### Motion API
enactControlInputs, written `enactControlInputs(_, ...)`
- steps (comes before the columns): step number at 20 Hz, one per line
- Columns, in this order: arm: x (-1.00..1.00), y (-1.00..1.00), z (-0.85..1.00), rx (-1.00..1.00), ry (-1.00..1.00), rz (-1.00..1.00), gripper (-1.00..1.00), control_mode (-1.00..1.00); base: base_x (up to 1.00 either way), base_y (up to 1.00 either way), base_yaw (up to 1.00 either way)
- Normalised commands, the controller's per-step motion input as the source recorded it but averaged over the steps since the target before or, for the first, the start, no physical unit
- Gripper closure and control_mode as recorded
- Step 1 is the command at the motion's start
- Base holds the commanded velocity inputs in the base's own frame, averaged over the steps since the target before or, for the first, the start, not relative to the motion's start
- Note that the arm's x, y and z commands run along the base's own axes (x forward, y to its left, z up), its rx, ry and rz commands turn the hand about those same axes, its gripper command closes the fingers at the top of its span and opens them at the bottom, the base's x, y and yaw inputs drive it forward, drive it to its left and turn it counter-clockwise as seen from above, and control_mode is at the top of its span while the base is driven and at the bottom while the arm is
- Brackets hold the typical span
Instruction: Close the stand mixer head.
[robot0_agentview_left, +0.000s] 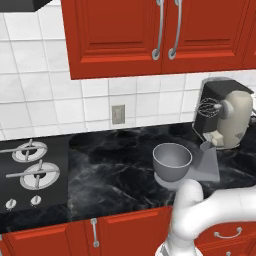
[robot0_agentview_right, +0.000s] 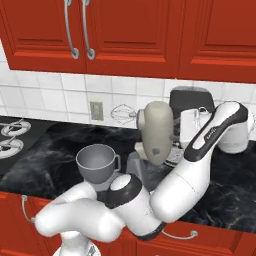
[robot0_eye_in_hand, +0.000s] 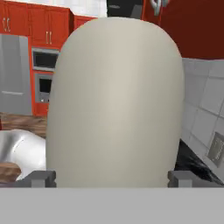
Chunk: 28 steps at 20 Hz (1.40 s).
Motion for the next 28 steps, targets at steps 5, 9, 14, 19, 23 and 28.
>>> enactControlInputs(5, 0.31, 1.0, -0.6, -0.18, -0.33, 0.25, -1.0, -1.0, 0.0, 0.0, 0.0)
enactControlInputs(9, 0.19, 1.0, -0.37, -0.17, -0.38, 0.06, -1.0, -1.0, 0.0, 0.0, 0.0)
enactControlInputs(14, 0.14, 1.0, -0.29, -0.18, -0.41, 0.0, -1.0, -1.0, 0.0, 0.0, 0.0)
enactControlInputs(19, 0.05, 1.0, -0.4, -0.21, -0.34, 0.0, -1.0, -1.0, 0.0, 0.0, 0.0)
enactControlInputs(23, 0.0, 1.0, -0.19, -0.23, -0.27, 0.06, -1.0, -1.0, 0.0, 0.0, 0.0)
enactControlInputs(28, 0.0, 1.0, 0.15, -0.25, -0.14, 0.24, -1.0, -1.0, 0.0, 0.0, 0.0)
